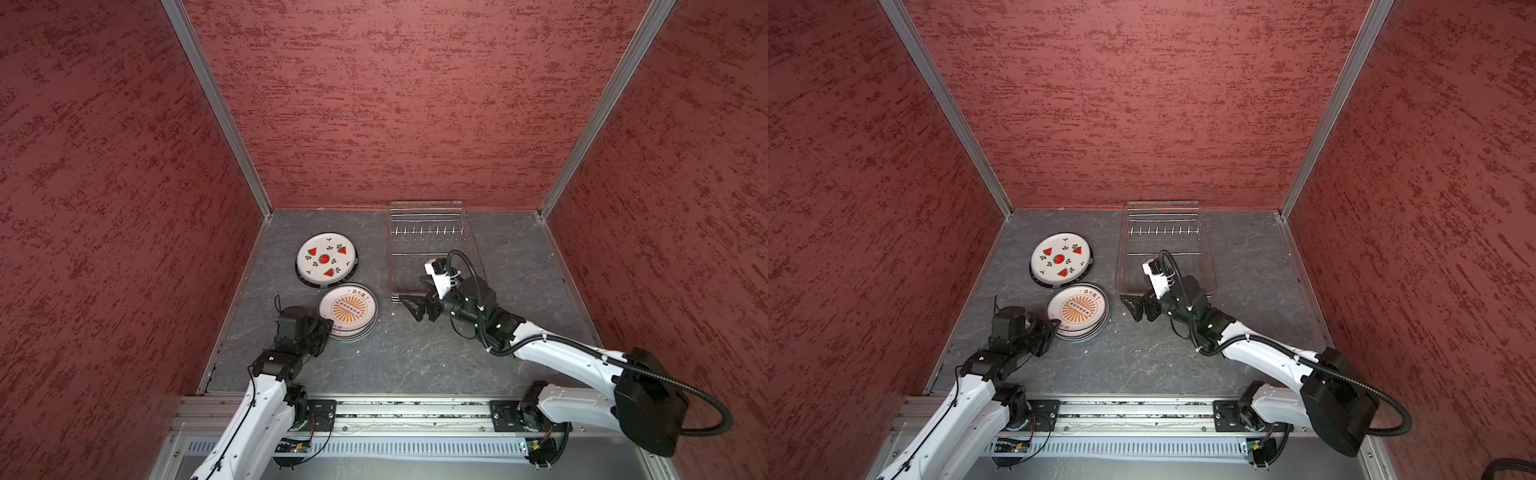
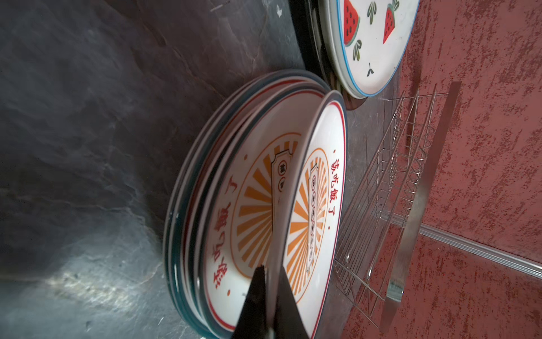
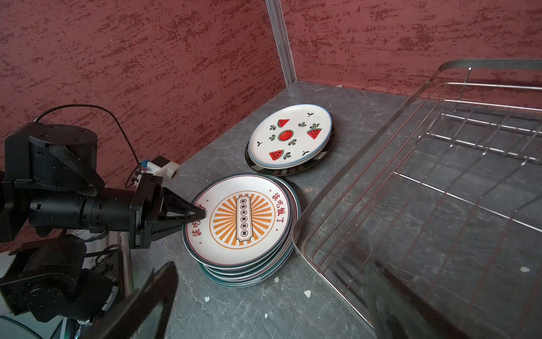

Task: Unload the plates from the dish rack
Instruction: Place the plate among the plates.

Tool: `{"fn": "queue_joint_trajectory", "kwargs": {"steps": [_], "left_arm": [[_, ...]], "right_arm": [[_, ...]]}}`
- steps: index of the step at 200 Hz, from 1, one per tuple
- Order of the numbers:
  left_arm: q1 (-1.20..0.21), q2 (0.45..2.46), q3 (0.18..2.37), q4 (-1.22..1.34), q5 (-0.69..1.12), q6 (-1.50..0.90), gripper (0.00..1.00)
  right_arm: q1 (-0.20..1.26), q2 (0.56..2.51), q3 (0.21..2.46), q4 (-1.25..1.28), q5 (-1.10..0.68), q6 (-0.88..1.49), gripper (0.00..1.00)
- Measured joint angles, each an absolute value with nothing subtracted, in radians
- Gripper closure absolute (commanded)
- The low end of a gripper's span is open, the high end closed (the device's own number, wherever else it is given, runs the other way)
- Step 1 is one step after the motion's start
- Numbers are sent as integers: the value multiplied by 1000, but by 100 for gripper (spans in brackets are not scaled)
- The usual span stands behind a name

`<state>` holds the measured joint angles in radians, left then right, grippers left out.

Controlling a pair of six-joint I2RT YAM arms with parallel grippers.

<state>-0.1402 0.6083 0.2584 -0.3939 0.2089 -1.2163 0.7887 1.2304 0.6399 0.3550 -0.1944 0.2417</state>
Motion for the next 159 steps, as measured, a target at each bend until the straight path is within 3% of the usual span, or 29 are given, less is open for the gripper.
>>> {"fn": "queue_joint_trajectory", "kwargs": {"steps": [37, 109, 142, 159], "left_arm": [[-140, 572, 258, -408, 211, -1230, 82], [-140, 582, 241, -414, 212, -1249, 76], [-139, 590, 241, -411, 211, -1253, 67], [-139, 590, 241, -411, 211, -1260, 57]], "right_arm": [[801, 1251, 661, 354, -194, 241, 1], [809, 1262, 661, 354, -184, 239, 1], [810, 1262, 661, 354, -176, 235, 1], [810, 1262, 661, 354, -174, 234, 1]]}}
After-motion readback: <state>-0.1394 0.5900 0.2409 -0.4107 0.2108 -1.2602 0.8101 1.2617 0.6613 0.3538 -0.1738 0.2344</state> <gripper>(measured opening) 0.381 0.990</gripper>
